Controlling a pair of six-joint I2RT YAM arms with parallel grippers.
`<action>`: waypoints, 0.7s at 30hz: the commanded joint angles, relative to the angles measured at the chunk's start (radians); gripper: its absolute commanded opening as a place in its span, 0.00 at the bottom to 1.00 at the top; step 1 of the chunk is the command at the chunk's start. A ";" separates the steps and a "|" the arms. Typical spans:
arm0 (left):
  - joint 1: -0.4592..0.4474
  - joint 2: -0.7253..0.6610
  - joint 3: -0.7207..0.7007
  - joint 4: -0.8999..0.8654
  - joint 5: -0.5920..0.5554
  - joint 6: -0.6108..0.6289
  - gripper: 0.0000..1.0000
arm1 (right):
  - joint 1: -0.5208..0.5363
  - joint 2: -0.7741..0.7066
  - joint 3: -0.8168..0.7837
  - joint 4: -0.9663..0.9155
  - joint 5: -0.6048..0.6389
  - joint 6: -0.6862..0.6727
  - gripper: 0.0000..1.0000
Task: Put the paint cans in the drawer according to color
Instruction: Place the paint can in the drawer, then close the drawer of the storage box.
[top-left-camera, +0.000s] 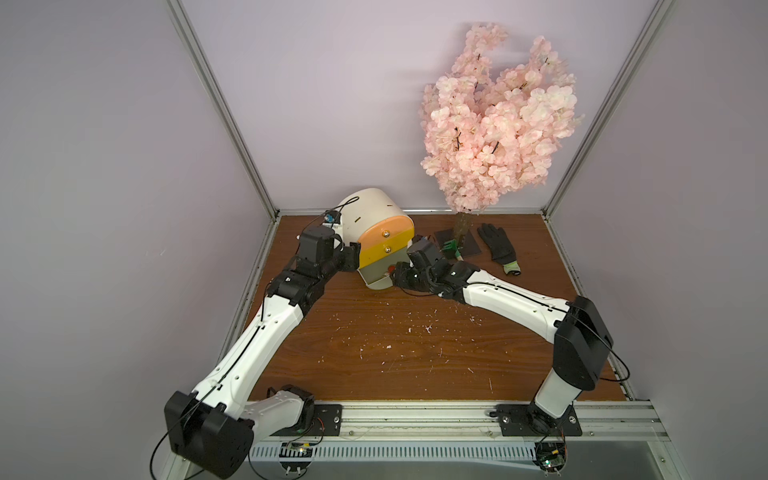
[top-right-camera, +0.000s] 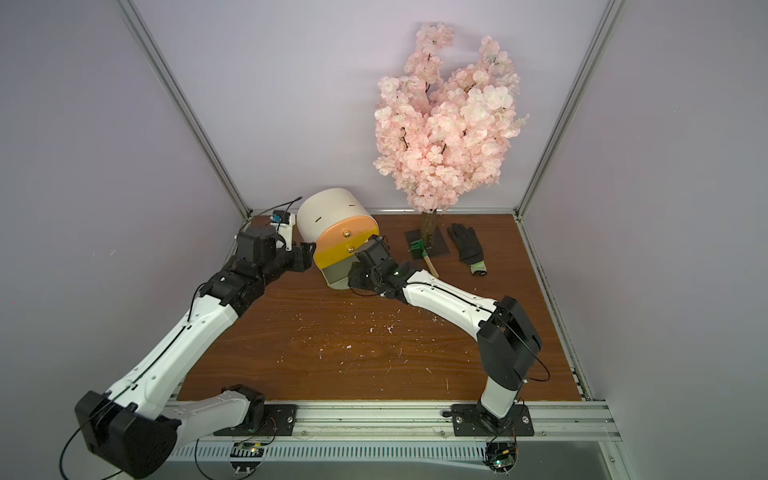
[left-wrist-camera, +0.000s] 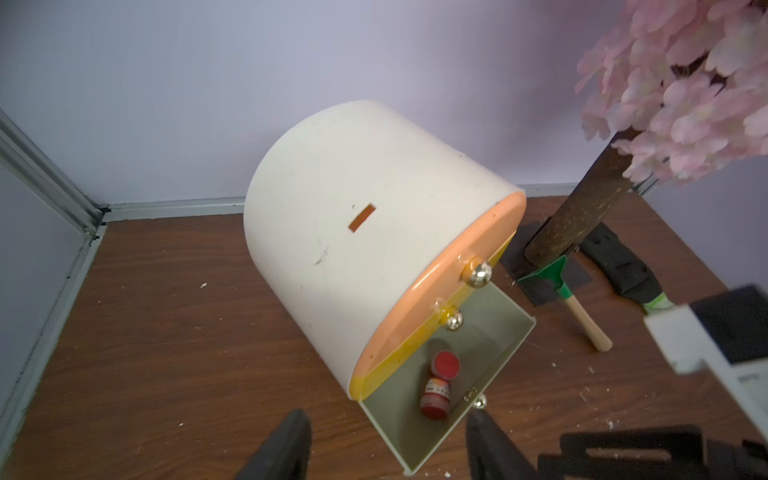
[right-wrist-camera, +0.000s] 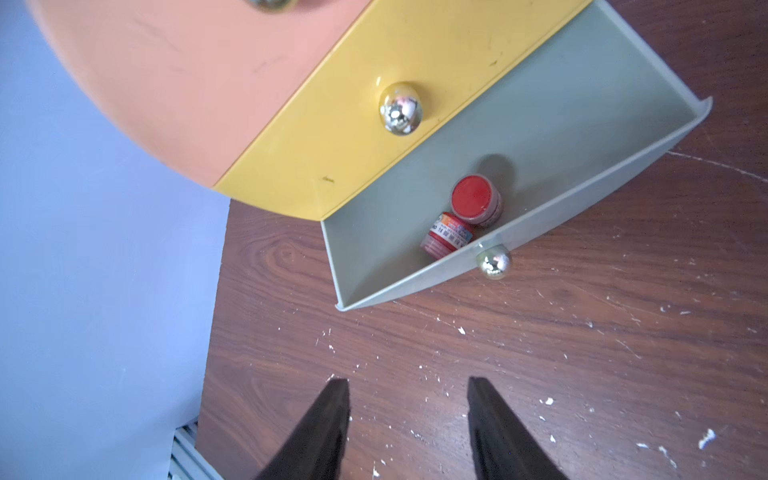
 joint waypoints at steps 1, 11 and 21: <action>0.031 0.089 0.094 0.048 0.060 0.010 0.53 | -0.001 -0.005 -0.082 0.082 -0.030 -0.087 0.52; 0.051 0.335 0.355 0.074 0.099 0.048 0.27 | -0.008 0.077 -0.208 0.284 -0.006 -0.153 0.43; 0.052 0.431 0.393 0.102 0.144 0.063 0.26 | -0.037 0.131 -0.220 0.427 0.052 -0.148 0.44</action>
